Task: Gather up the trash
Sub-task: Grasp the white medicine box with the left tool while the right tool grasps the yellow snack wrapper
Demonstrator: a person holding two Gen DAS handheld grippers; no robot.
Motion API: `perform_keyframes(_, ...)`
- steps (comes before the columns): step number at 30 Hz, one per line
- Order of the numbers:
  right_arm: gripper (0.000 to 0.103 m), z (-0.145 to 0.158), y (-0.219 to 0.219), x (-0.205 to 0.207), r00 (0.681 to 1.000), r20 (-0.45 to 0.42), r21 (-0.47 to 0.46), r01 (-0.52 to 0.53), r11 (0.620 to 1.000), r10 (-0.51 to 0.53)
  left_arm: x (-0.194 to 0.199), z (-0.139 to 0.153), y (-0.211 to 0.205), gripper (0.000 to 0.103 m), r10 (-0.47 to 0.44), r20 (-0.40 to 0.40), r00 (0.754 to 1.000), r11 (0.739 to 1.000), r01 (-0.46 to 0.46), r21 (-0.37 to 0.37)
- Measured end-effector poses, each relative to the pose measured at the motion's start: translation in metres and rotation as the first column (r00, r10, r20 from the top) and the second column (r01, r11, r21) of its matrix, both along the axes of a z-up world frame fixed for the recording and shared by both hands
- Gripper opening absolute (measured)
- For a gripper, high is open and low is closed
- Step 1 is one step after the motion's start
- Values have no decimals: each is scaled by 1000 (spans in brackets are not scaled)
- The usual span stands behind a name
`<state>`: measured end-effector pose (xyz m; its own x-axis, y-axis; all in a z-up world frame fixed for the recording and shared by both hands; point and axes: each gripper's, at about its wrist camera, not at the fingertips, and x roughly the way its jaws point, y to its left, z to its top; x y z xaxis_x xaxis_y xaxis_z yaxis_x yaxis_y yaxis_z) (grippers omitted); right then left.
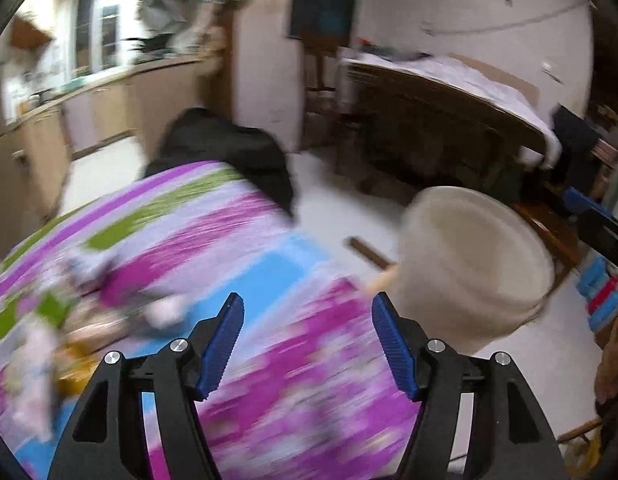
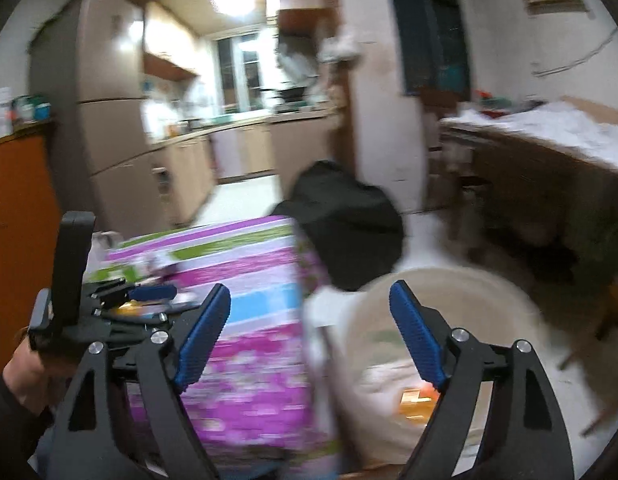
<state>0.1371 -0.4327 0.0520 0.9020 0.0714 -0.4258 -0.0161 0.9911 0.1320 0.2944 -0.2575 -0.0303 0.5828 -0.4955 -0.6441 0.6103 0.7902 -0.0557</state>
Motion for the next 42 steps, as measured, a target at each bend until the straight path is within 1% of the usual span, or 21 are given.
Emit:
perform_keyframes(1, 79, -4, 13, 5, 999, -8, 15, -36, 999, 36, 2, -1, 34, 71, 51, 30, 998, 998, -52, 26)
perform_keyframes(3, 80, -14, 41, 16, 994, -29, 38, -101, 994, 102, 9, -4, 85, 74, 138, 63, 988, 988, -142, 66)
perform_keyframes(5, 80, -21, 67, 28, 987, -49, 45, -154, 987, 156, 19, -9, 140, 74, 240, 88, 967, 964, -248, 95)
perform_keyframes(7, 80, -28, 96, 38, 975, -68, 51, -209, 977, 212, 24, -16, 183, 77, 294, 112, 949, 944, -306, 120)
perform_keyframes(8, 80, -31, 114, 44, 966, -81, 62, -241, 969, 245, 28, -19, 197, 78, 298, 108, 949, 942, -310, 126)
perform_keyframes(10, 80, -37, 129, 50, 956, -98, 72, -272, 960, 278, 31, -28, 222, 79, 305, 105, 947, 937, -318, 144)
perform_keyframes(13, 80, -46, 147, 62, 940, -140, 85, -303, 949, 312, 39, -41, 237, 83, 242, 46, 969, 960, -246, 135)
perform_keyframes(16, 80, -53, 157, 68, 932, -172, 86, -308, 948, 318, 48, -55, 238, 83, 222, 24, 975, 960, -223, 170)
perform_keyframes(21, 80, -61, 170, 75, 922, -201, 68, -324, 944, 331, 65, -74, 227, 82, 189, -9, 982, 964, -183, 195)
perform_keyframes(22, 80, -63, 170, 75, 921, -202, 63, -327, 943, 333, 66, -78, 222, 79, 186, -18, 982, 964, -179, 197)
perform_keyframes(24, 80, -64, 173, 78, 916, -204, 60, -340, 938, 345, 71, -83, 221, 68, 201, -24, 979, 960, -192, 203)
perform_keyframes(25, 80, -65, 175, 79, 913, -205, 57, -349, 935, 354, 73, -84, 224, 58, 217, -34, 976, 959, -207, 191)
perform_keyframes(26, 80, -65, 179, 81, 908, -207, 49, -363, 930, 365, 74, -84, 228, 56, 223, -45, 974, 961, -212, 176)
perform_keyframes(27, 80, -66, 182, 82, 903, -210, 41, -375, 926, 375, 75, -83, 233, 55, 225, -64, 972, 966, -214, 144)
perform_keyframes(28, 80, -66, 186, 85, 897, -215, 32, -388, 921, 386, 75, -82, 236, 54, 226, -73, 971, 967, -215, 134)
perform_keyframes(31, 80, -70, 197, 101, 878, -225, 17, -430, 903, 422, 68, -84, 243, 52, 236, -83, 968, 966, -225, 129)
perform_keyframes(35, 80, -73, 224, 128, 837, -253, -43, -510, 859, 485, 46, -77, 262, 51, 278, -89, 956, 959, -272, 75)
perform_keyframes(37, 79, -78, 241, 149, 812, -287, -77, -548, 833, 508, 35, -72, 275, 51, 313, -94, 945, 950, -311, 41)
perform_keyframes(39, 74, -86, 259, 171, 792, -330, -120, -575, 809, 514, 27, -69, 284, 51, 340, -101, 935, 940, -340, 19)
perform_keyframes(41, 63, -97, 274, 193, 763, -391, -137, -601, 788, 515, 20, -66, 293, 51, 362, -108, 926, 931, -364, 1)
perform_keyframes(42, 60, -102, 279, 201, 758, -416, -150, -602, 784, 503, 18, -66, 296, 51, 370, -110, 922, 928, -373, -4)
